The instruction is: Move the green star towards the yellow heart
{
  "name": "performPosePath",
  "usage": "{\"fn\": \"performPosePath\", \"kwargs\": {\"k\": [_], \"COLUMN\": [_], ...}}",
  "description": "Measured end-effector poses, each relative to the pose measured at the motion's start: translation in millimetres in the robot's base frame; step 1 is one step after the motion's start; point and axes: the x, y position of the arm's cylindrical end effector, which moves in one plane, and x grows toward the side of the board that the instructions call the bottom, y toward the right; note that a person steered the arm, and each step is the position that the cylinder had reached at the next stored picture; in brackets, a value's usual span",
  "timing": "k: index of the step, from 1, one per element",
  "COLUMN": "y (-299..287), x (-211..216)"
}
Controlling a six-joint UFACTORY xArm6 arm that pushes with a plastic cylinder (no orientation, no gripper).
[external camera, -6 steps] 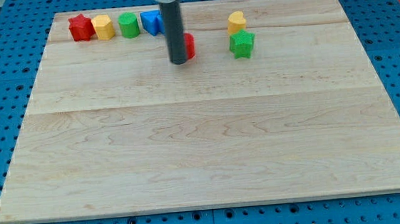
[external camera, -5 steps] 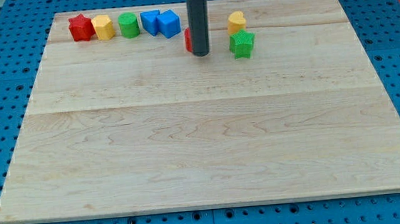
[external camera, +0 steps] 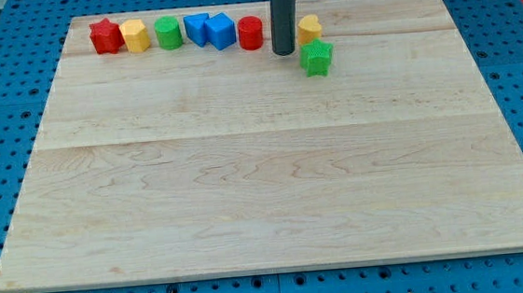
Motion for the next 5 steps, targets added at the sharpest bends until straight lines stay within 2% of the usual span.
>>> {"fn": "performPosePath", "kwargs": {"k": [2, 4, 5], "y": [4, -1, 38], "x": [11, 72, 77]}}
